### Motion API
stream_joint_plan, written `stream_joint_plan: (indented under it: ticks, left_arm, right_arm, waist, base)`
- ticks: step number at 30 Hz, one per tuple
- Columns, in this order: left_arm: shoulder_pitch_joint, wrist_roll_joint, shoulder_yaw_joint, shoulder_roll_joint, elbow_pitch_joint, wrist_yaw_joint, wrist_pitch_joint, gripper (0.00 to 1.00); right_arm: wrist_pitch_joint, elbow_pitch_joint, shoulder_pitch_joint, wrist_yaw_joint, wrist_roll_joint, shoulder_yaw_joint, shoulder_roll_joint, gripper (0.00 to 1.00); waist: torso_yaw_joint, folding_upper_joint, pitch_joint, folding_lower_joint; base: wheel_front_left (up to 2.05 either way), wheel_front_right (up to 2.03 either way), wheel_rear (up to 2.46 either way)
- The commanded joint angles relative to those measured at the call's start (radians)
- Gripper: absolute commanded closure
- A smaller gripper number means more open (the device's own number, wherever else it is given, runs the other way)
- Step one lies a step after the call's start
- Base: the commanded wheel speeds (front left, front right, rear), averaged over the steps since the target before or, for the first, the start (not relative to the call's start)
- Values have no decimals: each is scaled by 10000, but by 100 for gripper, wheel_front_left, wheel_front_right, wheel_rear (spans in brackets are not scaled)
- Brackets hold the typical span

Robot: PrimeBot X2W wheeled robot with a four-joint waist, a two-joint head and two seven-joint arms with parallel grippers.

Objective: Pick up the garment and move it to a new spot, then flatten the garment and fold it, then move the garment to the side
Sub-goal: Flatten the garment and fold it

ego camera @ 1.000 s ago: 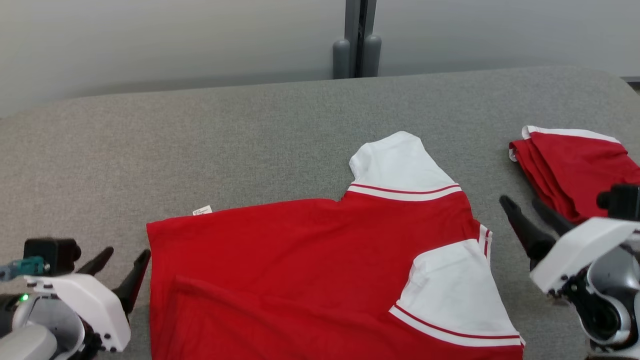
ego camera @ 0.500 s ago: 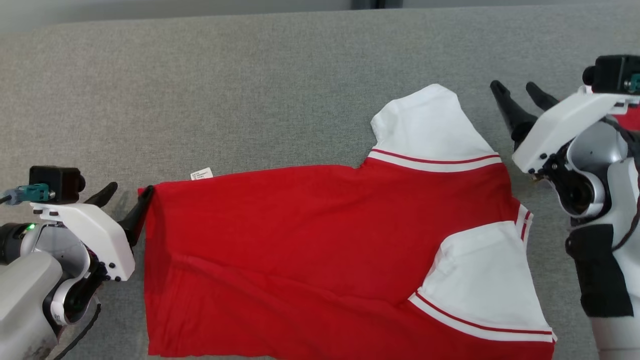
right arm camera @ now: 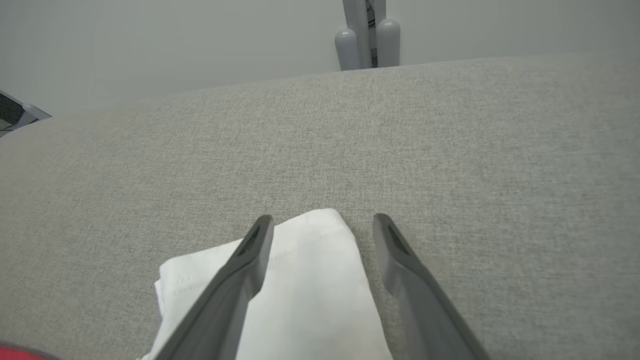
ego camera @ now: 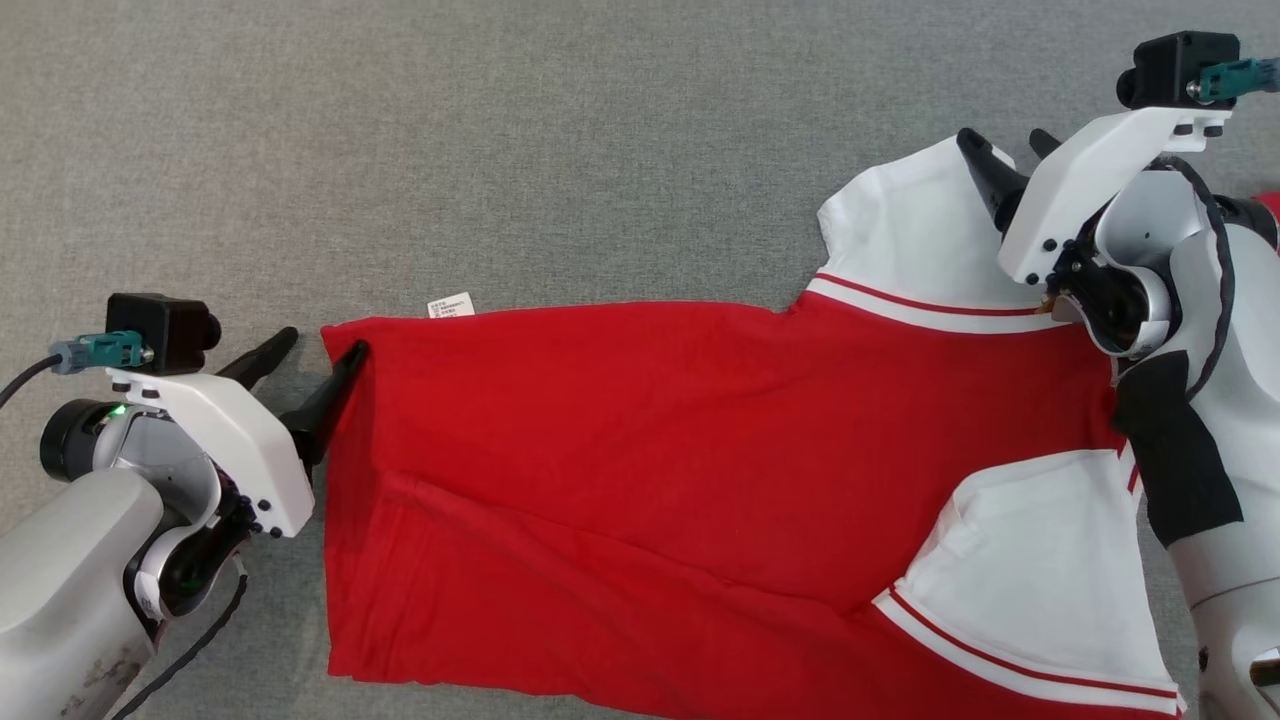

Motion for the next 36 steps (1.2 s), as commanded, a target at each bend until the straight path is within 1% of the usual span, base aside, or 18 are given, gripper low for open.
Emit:
stream_joint_plan:
  ticks: [1, 10, 18, 19, 20, 21, 22, 23, 24, 26, 30, 36]
  left_arm:
    - [-226, 37, -5, 10, -7, -37, 7, 0]
    - [-412, 139, -100, -159, 92, -259, 37, 0]
    - [-644, 243, -95, -277, 227, -445, -67, 0]
    - [-655, 251, -89, -288, 227, -461, -86, 0]
    - [-663, 259, -102, -299, 227, -495, -91, 0]
    - [-692, 271, -109, -314, 222, -528, -104, 0]
    - [-723, 279, -108, -322, 222, -527, -118, 0]
    - [-737, 285, -133, -327, 225, -558, -87, 25]
    - [-742, 285, -158, -338, 236, -608, -51, 100]
    - [-742, 308, -175, -343, 264, -648, -75, 100]
    - [-702, 300, -102, -278, 294, -724, -293, 100]
    - [-361, 113, -1, -94, 378, -650, -372, 100]
  right_arm:
    - [-82, 162, -103, 2, 30, 17, -23, 0]
    - [-684, 1580, -872, 2, 212, 236, 4, 0]
    - [-665, 2487, -1298, 2, 380, 542, 98, 0]
    - [-683, 2565, -1337, 2, 416, 576, 122, 22]
    - [-694, 2642, -1368, 2, 465, 621, 139, 52]
    - [-712, 2707, -1392, 3, 494, 675, 157, 65]
    - [-747, 2748, -1410, 3, 559, 739, 177, 87]
    - [-760, 2782, -1430, 3, 589, 791, 192, 100]
    - [-808, 2807, -1450, 2, 626, 849, 202, 100]
    - [-905, 2874, -1475, 2, 707, 942, 192, 100]
    - [-1491, 2718, -1557, 2, 932, 1105, 148, 100]
    - [-2208, 2539, -1305, 2, 1514, 1220, 49, 100]
  waist:
    - [66, 0, 63, 0]
    - [207, 0, 267, 0]
    - [223, 0, 475, 0]
    - [221, 0, 492, 0]
    - [222, 0, 505, 0]
    - [221, 0, 512, 0]
    - [218, 0, 511, 0]
    - [213, 0, 502, 0]
    - [207, 0, 489, 0]
    - [187, 0, 446, 0]
    - [134, 0, 294, 0]
    - [-44, 0, -119, 0]
  base:
    - [0, 0, 0]
    - [0, 0, 0]
    - [0, 0, 0]
    - [0, 0, 0]
    - [0, 0, 0]
    - [0, 0, 0]
    - [0, 0, 0]
    - [0, 0, 0]
    - [0, 0, 0]
    - [0, 0, 0]
    - [0, 0, 0]
    - [0, 0, 0]
